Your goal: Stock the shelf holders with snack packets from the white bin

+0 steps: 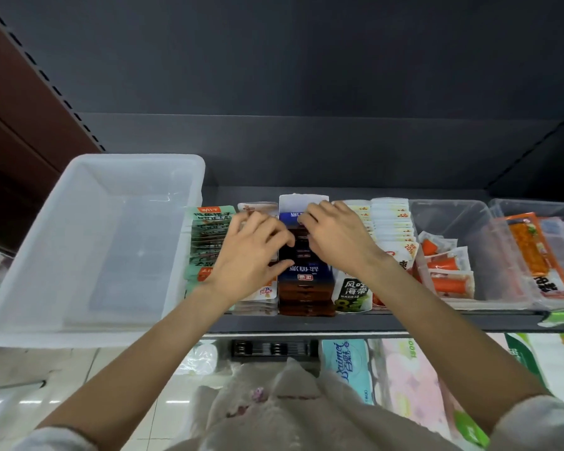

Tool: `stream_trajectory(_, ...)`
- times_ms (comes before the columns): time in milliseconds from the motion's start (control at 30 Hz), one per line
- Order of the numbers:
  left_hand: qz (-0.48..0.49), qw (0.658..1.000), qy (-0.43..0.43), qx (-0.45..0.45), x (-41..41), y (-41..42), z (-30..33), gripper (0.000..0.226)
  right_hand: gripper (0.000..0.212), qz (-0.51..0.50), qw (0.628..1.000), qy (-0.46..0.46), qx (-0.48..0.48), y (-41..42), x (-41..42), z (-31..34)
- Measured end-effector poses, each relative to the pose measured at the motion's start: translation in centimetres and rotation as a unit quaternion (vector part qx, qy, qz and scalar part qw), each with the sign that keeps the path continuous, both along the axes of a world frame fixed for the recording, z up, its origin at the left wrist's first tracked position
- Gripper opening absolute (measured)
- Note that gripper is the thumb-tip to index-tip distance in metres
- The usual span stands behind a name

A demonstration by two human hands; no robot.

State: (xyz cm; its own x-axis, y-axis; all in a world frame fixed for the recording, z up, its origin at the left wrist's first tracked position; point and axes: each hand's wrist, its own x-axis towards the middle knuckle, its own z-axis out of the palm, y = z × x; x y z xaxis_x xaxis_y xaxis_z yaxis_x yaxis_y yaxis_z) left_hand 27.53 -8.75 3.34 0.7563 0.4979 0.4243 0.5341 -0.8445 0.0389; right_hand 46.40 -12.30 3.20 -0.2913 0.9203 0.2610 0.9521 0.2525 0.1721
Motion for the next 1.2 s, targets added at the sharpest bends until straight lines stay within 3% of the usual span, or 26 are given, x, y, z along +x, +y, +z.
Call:
stream_trajectory(133,-0.018,0.998,0.066,0.016,0.2,0.7,-0.1,0.036,0.022,-0.015,0.998,0.049,-0.032,-0.2,0.2,-0.3)
stream_trajectory(300,-0.014,0.980,0.184,0.077,1.9,0.2,1.2,0.051,0.025,-0.078,0.977,0.178,-0.089,1.2,0.9,0.8)
stream_trajectory(367,-0.022,0.968,0.228,0.099,2.5,-0.5,0.8,0.045,0.024,-0.087,0.976,0.177,-0.095,1.8,1.1,1.0)
stream_trajectory(500,-0.031,0.951,0.285,0.119,3.3,-0.6,-0.4,0.011,0.026,-0.090,0.975,0.169,-0.112,2.7,1.5,1.5)
stream_trajectory(633,-0.008,0.962,0.258,0.088,4.0,1.1,0.2,0.004,0.031,-0.079,0.960,0.229,-0.141,2.8,2.1,1.9)
stream_trajectory(767,0.053,0.990,0.131,0.026,4.3,3.5,1.0,0.014,0.045,-0.059,0.906,0.330,-0.260,2.3,2.8,2.8)
stream_trajectory(867,0.041,0.998,0.056,0.002,4.3,3.7,1.0,0.026,0.048,-0.033,0.916,0.284,-0.283,2.2,2.7,3.3)
stream_trajectory(1000,-0.086,0.995,-0.017,-0.044,2.9,2.8,1.7,0.027,0.029,-0.029,0.966,0.194,-0.170,2.9,2.2,2.3)
stream_trajectory(1100,-0.147,0.975,0.101,-0.133,1.3,0.7,2.4,0.054,0.027,-0.072,0.977,0.146,-0.138,3.7,1.9,1.9)
stream_trajectory(1200,-0.158,0.970,0.168,-0.080,1.0,-0.1,1.5,0.047,0.026,-0.081,0.981,0.129,-0.121,3.8,1.6,1.7)
